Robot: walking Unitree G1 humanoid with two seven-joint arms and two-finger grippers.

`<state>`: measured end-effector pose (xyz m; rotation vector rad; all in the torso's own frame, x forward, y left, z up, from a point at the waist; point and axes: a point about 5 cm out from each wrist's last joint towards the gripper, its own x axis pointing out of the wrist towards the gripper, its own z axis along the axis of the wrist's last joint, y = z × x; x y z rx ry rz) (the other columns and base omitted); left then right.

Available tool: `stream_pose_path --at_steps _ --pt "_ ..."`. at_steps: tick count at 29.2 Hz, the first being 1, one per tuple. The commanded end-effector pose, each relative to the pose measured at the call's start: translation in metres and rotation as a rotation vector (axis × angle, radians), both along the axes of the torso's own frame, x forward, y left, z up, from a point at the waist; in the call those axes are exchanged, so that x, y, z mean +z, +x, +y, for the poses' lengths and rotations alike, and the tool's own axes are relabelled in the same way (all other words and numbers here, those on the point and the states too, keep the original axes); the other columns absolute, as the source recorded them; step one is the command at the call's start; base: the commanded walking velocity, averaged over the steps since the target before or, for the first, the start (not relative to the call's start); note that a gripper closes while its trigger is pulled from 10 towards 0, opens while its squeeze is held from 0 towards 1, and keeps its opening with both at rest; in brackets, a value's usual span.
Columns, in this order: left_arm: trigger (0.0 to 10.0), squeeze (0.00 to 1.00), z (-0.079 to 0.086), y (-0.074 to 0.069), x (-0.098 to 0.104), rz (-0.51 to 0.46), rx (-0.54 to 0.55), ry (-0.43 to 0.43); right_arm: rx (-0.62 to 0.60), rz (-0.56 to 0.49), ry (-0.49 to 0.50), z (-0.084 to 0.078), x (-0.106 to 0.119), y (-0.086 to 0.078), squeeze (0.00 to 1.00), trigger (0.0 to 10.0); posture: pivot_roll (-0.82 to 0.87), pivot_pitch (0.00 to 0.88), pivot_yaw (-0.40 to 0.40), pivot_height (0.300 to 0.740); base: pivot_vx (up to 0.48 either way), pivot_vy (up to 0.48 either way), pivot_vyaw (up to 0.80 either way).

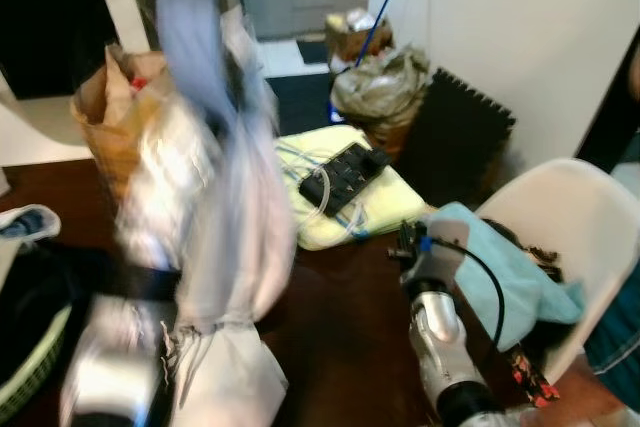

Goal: Hang hanger

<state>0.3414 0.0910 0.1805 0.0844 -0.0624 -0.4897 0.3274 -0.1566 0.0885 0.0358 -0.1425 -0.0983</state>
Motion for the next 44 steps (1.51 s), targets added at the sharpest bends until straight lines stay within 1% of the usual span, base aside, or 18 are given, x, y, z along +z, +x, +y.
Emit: stream_pose_path --at_steps 1,11,12,14,15,18,19,24,25,30,31,33,34,35,37,38,40,44 --pt "10.0 0.00 -0.002 -0.001 0.037 -0.154 -0.021 0.007 -0.001 0.006 -0.005 0.000 -0.003 -0.003 0.00 10.0 0.04 0.000 0.048 0.740 0.000 0.000 0.00" --pt "10.0 0.00 0.012 -0.007 0.050 -0.183 0.049 -0.037 0.024 0.031 -0.016 0.001 -0.008 -0.006 0.00 10.0 0.07 0.000 0.026 0.740 0.000 0.000 0.00" --pt "10.0 0.00 0.014 -0.010 0.048 -0.159 0.039 0.045 0.030 0.032 -0.015 0.002 -0.007 -0.004 0.00 10.0 0.07 0.000 0.025 0.740 0.000 0.000 0.00" --pt "10.0 0.00 0.014 -0.010 0.048 -0.159 0.039 0.045 0.030 0.032 -0.015 0.002 -0.007 -0.004 0.00 10.0 0.07 0.000 0.025 0.740 0.000 0.000 0.00" --pt "10.0 0.00 0.018 -0.012 0.042 -0.122 0.054 0.160 0.036 0.034 -0.015 0.003 -0.007 -0.003 0.00 10.0 0.07 0.000 0.026 0.740 0.000 0.000 0.00" --pt "10.0 0.00 0.023 -0.014 0.037 -0.091 0.081 0.233 0.041 0.038 -0.013 0.004 -0.007 -0.002 0.00 10.0 0.07 0.000 0.025 0.740 0.000 0.000 0.00" --pt "10.0 1.00 0.028 -0.014 0.036 -0.040 0.107 0.229 0.049 0.048 -0.014 0.005 -0.008 -0.002 0.00 10.0 0.06 0.000 0.023 0.740 0.000 0.000 0.00" --pt "10.0 1.00 0.038 -0.012 0.038 -0.006 0.175 0.218 0.062 0.077 -0.020 0.005 -0.012 -0.004 0.00 10.0 0.06 0.000 0.020 0.740 0.000 0.000 0.00" --pt "10.0 0.00 0.037 -0.012 0.041 -0.026 0.161 0.216 0.064 0.081 -0.021 0.005 -0.013 -0.004 0.00 10.0 0.06 0.000 0.019 0.740 0.000 0.000 0.00" --pt "10.0 0.00 0.028 -0.014 0.054 -0.100 0.113 0.166 0.069 0.084 -0.024 0.005 -0.013 -0.004 0.00 10.0 0.06 0.000 0.018 0.740 0.000 0.000 0.00" --pt "10.0 0.00 0.018 -0.020 0.065 -0.121 0.021 0.134 0.072 0.086 -0.024 0.005 -0.013 -0.003 0.00 10.0 0.06 0.000 0.018 0.740 0.000 0.000 0.00" --pt "10.0 0.00 0.016 -0.022 0.067 -0.119 -0.002 0.132 0.073 0.086 -0.024 0.004 -0.012 -0.002 0.00 10.0 0.06 0.000 0.018 0.740 0.000 0.000 0.00" --pt "10.0 0.00 0.009 -0.029 0.066 -0.096 -0.093 0.187 0.073 0.087 -0.023 0.004 -0.012 -0.002 0.00 10.0 0.06 0.000 0.016 0.740 0.000 0.000 0.00" --pt "10.0 0.00 0.009 -0.029 0.066 -0.096 -0.093 0.187 0.073 0.087 -0.023 0.004 -0.012 -0.002 0.00 10.0 0.06 0.000 0.016 0.740 0.000 0.000 0.00" --pt "10.0 0.00 -0.004 -0.046 0.063 -0.040 -0.278 0.259 0.075 0.089 -0.023 0.004 -0.012 -0.001 0.00 10.0 0.06 0.000 0.017 0.740 0.000 0.000 0.00" --pt "10.0 0.00 -0.004 -0.046 0.063 -0.040 -0.278 0.259 0.075 0.089 -0.023 0.004 -0.012 -0.001 0.00 10.0 0.06 0.000 0.017 0.740 0.000 0.000 0.00" --pt "10.0 0.00 -0.013 -0.063 0.058 0.011 -0.431 0.297 0.076 0.089 -0.020 0.005 -0.011 -0.001 0.00 10.0 0.06 0.000 0.017 0.740 0.000 0.000 0.00" --pt "10.0 0.00 -0.010 -0.070 0.041 0.102 -0.479 0.412 0.079 0.088 -0.019 0.006 -0.011 0.000 0.00 10.0 0.06 0.000 0.018 0.740 0.000 0.000 0.00"
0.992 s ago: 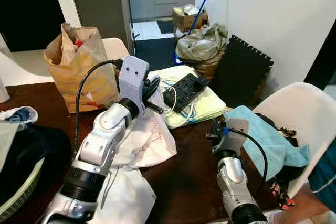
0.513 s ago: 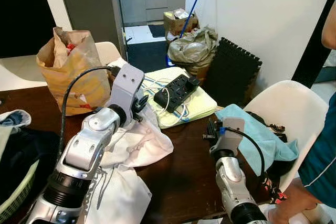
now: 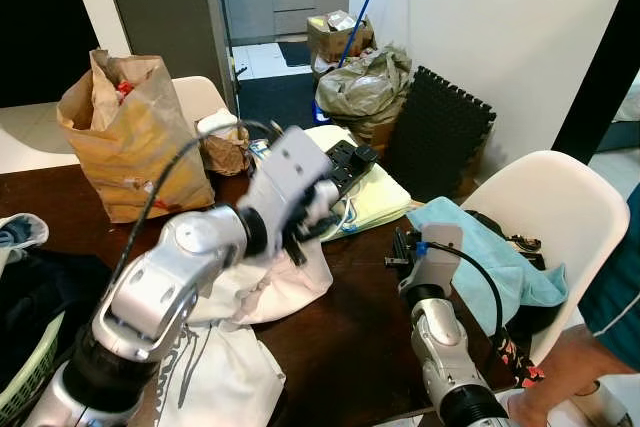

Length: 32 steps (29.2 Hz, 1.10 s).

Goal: Hang hanger

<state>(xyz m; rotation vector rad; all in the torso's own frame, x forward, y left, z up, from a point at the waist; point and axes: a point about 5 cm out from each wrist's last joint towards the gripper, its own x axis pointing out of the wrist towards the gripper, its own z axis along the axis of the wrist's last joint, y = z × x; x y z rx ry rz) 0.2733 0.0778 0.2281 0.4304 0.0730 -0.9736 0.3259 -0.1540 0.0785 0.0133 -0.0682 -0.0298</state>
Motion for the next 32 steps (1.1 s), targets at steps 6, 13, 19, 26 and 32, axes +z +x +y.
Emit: stream_pose_path --at_steps 6,13,19,26,32 --pt "10.0 0.00 0.020 0.002 -0.021 0.011 0.066 0.281 0.011 0.015 0.003 0.003 -0.001 0.002 0.00 10.0 0.06 0.000 0.015 0.740 0.000 0.000 0.00" --pt "10.0 0.00 0.030 0.002 -0.022 0.017 0.096 0.387 0.012 0.015 0.001 0.002 0.000 0.003 0.00 10.0 0.06 0.000 0.013 0.740 0.000 0.000 0.00" --pt "10.0 0.00 0.020 0.026 0.021 -0.172 0.275 0.072 0.032 0.011 0.010 0.005 0.003 0.005 0.00 10.0 0.05 0.000 0.003 0.740 0.000 0.000 0.00" --pt "10.0 0.00 0.027 0.042 0.006 -0.262 0.622 -0.248 0.114 -0.017 0.073 0.021 0.017 0.013 0.00 10.0 0.04 0.000 0.000 0.740 0.000 0.000 0.00" --pt "10.0 0.00 0.041 0.042 -0.020 -0.161 0.754 -0.311 0.154 -0.032 0.079 0.028 0.023 0.015 0.00 10.0 0.04 0.000 -0.003 0.740 0.000 0.000 0.00"
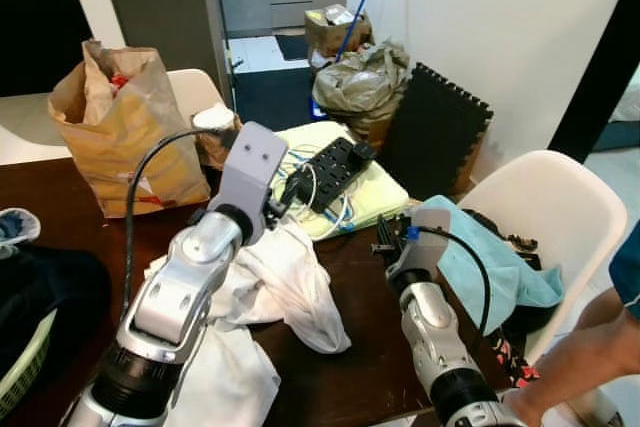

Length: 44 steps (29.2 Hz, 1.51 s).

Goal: Hang hanger

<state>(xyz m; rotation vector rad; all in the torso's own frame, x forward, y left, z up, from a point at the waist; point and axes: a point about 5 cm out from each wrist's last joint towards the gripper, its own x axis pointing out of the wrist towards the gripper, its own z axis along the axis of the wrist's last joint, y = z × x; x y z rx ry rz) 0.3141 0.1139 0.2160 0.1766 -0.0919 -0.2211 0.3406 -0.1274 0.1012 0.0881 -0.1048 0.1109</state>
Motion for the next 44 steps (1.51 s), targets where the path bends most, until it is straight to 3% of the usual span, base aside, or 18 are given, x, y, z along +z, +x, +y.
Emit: stream_pose_path --at_steps 1,10,17,28,36,44 --pt "10.0 0.00 0.015 -0.001 -0.015 0.048 0.089 -0.040 0.063 -0.012 0.003 0.009 0.006 0.000 0.00 10.0 0.04 0.000 -0.018 0.740 0.000 0.000 0.00" --pt "10.0 0.00 0.034 -0.002 -0.010 -0.002 0.197 -0.071 0.139 -0.008 0.000 0.020 0.006 0.000 0.00 10.0 0.06 0.000 -0.044 0.740 0.000 0.000 0.00" --pt "10.0 0.00 0.033 -0.003 -0.016 -0.004 0.217 -0.139 0.148 0.004 0.015 0.021 0.007 -0.001 0.00 10.0 0.06 0.007 -0.037 0.740 0.000 0.000 0.00" --pt "10.0 0.00 0.030 -0.004 -0.024 0.028 0.199 -0.128 0.103 0.010 -0.003 0.011 0.003 -0.004 0.00 10.0 0.05 0.017 -0.023 0.740 0.000 0.000 0.00" --pt "10.0 0.00 0.033 -0.006 -0.031 0.040 0.204 -0.116 0.015 -0.070 -0.023 -0.003 0.017 -0.001 0.00 10.0 0.05 0.020 -0.021 0.740 -0.253 0.000 0.00" --pt "10.0 0.00 0.037 -0.007 -0.031 0.040 0.212 -0.118 0.016 -0.077 -0.044 -0.009 0.020 0.000 0.00 10.0 0.05 0.017 -0.023 0.740 -0.258 0.000 0.00"
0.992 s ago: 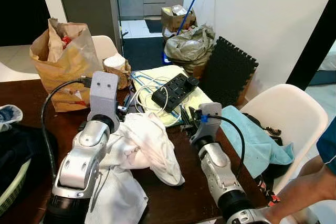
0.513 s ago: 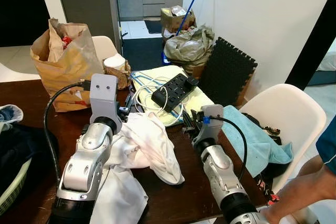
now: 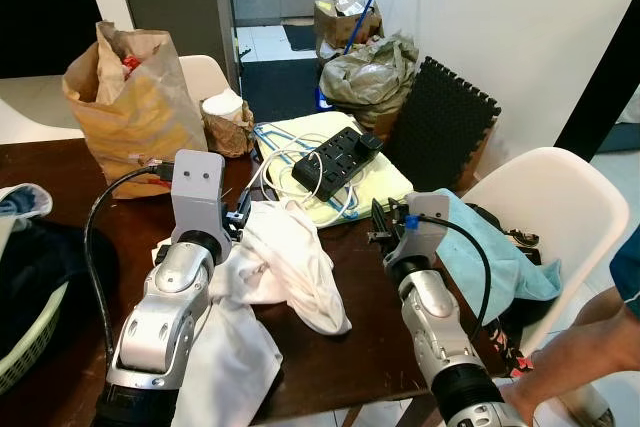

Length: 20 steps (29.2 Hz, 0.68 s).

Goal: Hang hanger

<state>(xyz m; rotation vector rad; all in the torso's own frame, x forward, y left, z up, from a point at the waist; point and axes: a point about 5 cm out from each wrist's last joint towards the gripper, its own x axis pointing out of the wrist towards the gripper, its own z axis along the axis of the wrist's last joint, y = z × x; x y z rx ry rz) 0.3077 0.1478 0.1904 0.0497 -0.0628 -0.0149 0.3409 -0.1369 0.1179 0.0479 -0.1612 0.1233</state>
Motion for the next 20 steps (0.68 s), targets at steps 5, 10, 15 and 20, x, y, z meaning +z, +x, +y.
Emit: stream_pose_path --at_steps 5,10,15,20 --pt "10.0 0.00 0.0030 -0.0007 -0.0057 0.018 0.008 0.014 0.009 -0.017 -0.008 -0.0002 0.0036 -0.0001 0.00 10.0 0.05 0.017 -0.024 0.740 -0.280 0.000 0.00" --pt "10.0 0.00 0.0028 -0.0014 -0.0062 0.018 0.007 0.013 0.013 -0.015 -0.011 0.0005 0.0035 -0.0003 0.00 10.0 0.05 0.014 -0.026 0.740 -0.277 0.000 0.00" --pt "10.0 0.00 0.0035 -0.0024 -0.0069 0.018 0.009 0.011 0.019 -0.012 -0.014 0.0018 0.0034 -0.0003 0.00 10.0 0.05 0.010 -0.028 0.740 -0.274 0.000 0.00" --pt "10.0 0.00 0.0042 -0.0030 -0.0070 0.018 0.011 0.009 0.025 -0.008 -0.015 0.0028 0.0032 0.0000 0.00 10.0 0.05 0.010 -0.029 0.740 -0.266 0.000 0.00"
